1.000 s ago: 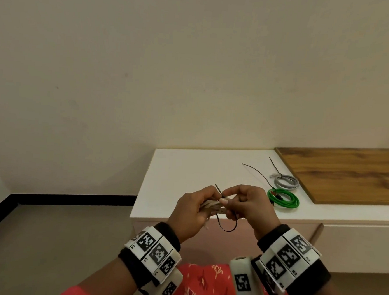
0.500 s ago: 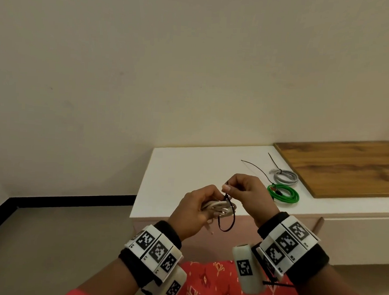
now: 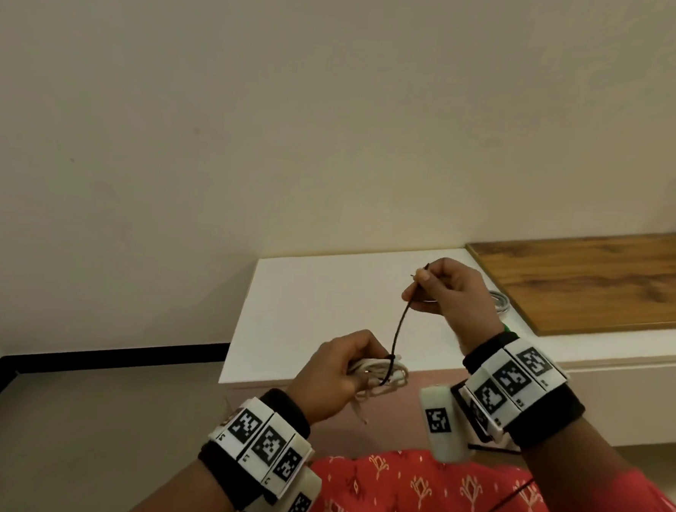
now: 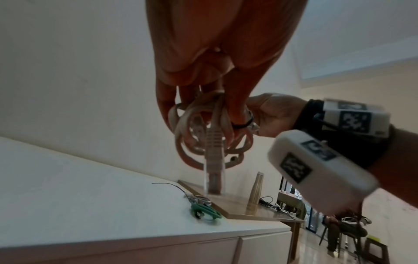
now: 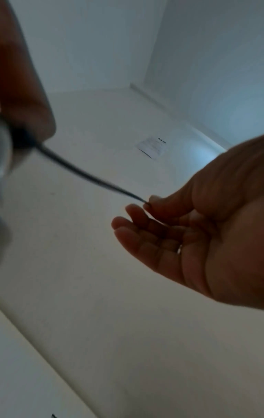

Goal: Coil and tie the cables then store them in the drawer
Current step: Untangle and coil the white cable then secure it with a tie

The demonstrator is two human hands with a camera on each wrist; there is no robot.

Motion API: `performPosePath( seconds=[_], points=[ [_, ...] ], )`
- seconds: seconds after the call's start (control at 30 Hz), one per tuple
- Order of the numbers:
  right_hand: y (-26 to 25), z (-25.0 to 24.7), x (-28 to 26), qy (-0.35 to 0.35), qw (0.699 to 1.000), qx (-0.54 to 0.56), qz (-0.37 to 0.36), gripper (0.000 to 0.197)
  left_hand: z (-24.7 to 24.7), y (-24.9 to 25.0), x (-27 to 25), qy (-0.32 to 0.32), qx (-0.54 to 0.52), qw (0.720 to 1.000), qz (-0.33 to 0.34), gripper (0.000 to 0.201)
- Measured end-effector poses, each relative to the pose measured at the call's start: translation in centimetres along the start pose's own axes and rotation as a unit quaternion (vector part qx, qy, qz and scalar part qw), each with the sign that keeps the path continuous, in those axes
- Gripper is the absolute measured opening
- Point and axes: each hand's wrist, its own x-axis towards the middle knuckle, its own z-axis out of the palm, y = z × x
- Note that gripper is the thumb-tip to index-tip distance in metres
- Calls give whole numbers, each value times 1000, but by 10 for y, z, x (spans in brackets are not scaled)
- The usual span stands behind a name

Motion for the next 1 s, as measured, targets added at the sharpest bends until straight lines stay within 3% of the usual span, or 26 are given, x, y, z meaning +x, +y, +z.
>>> performPosePath(
  seconds=[0.07, 0.23, 0.3, 0.4, 0.57, 0.73, 0.87, 0.97, 1.0],
  points=[
    [3, 3, -8, -48, 998, -13, 33, 10, 0, -1, 0, 9, -14, 1000, -12, 35],
    [25, 12, -28, -144, 982, -41, 119, 18, -1, -4, 2, 18, -14, 1000, -14, 30],
    [27, 15, -31, -127, 985, -21, 113, 11, 2, -4, 1, 14, -17, 1000, -18, 31],
    [26, 18, -28, -85, 993, -24, 81, 26, 4, -1, 0, 6, -13, 1000, -17, 32],
    [26, 22, -23, -65, 993, -76, 59, 30, 3, 2, -2, -21, 43, 999, -26, 28],
    [27, 31, -25, -45, 997, -49, 49, 28, 11, -6, 0, 53, 91, 992, -61, 29],
    [23, 48, -35, -56, 997, 11, 45, 31, 4, -20, 4, 105, 17, 986, -129, 22],
    [27, 59, -42, -65, 997, -6, 36, 32, -2, -27, 5, 125, -25, 981, -148, 3],
    [29, 60, -43, -64, 997, -9, 34, 32, -3, -29, 4, 117, -33, 982, -145, 5]
  ],
)
